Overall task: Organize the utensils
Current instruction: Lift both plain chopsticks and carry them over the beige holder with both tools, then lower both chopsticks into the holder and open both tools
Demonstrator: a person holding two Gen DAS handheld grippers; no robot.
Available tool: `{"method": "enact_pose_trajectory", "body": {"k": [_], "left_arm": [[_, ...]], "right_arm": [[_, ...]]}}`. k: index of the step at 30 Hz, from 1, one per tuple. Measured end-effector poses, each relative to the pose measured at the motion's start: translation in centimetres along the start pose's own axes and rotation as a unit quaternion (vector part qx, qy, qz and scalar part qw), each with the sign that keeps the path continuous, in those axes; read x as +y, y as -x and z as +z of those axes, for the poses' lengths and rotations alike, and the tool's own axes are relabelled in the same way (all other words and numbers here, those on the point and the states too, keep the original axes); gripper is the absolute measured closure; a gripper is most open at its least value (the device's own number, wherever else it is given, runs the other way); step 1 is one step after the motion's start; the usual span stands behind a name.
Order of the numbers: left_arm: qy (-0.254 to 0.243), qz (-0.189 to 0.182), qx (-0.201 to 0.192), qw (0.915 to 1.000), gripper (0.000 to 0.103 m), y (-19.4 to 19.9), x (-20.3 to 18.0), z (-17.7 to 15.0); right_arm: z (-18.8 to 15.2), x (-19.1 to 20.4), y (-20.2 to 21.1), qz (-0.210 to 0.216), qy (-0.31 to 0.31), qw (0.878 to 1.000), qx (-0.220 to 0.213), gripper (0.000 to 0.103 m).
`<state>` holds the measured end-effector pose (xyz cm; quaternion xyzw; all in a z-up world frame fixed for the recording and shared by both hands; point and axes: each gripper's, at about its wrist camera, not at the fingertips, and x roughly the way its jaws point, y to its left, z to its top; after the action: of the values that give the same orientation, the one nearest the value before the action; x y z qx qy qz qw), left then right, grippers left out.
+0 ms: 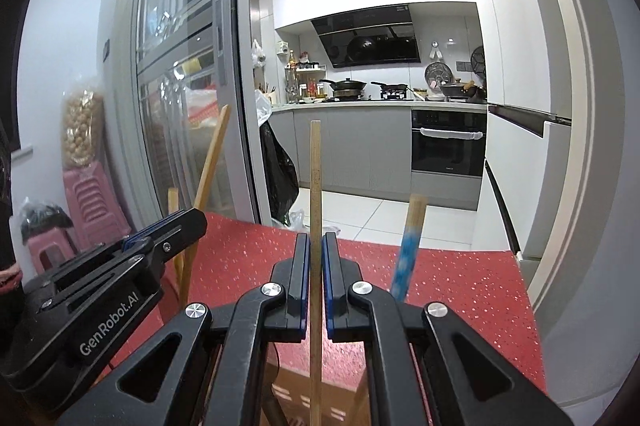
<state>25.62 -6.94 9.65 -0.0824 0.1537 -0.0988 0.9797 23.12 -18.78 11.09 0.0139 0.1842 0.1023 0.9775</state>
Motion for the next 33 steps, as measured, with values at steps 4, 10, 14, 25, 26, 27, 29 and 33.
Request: {"method": "enact_pose_trajectory", "body": {"k": [4,10,14,25,26,27,29,33], "left_arm": [[-0.017,0.008,0.006,0.9998,0.072,0.6,-0.3,-0.9],[-0.043,0.021,0.023,0.9986,0.072,1.2,-0.6,-1.9],[-0.052,0.026,0.034,0.9977,0.072,1.7,-0.6,-2.4],[-0.051,0.032,0.079,0.9951,0.071,1.8,0.0,-2.7],[-0.051,0.032,0.080,0.9950,0.071,1.9,0.1,-2.6],[-0.049,0.033,0.081,0.9950,0.071,2.1,0.2,-2.5],[-0.048,0.032,0.081,0.9951,0.071,2.5,0.3,-2.3],[-0.050,0.033,0.084,0.9947,0.071,3.2,0.3,-2.1]], "right_arm": [[-1.4,0.4,0.7,-0.003,0.011,1.000,0.010,0.097],[-2.4,0.5,1.8,-0.004,0.009,1.000,0.023,0.097],[-2.6,0.3,2.2,-0.002,0.004,1.000,0.029,0.097],[-1.9,0.3,2.0,0.015,-0.004,0.998,0.056,0.096],[-1.8,0.2,1.9,0.018,-0.006,0.998,0.060,0.095],[-1.8,0.1,1.7,0.022,-0.012,0.997,0.067,0.094],[-1.8,-0.3,1.5,0.029,-0.023,0.996,0.077,0.079],[-1.5,-0.8,2.0,0.033,-0.040,0.995,0.080,0.073]]}}
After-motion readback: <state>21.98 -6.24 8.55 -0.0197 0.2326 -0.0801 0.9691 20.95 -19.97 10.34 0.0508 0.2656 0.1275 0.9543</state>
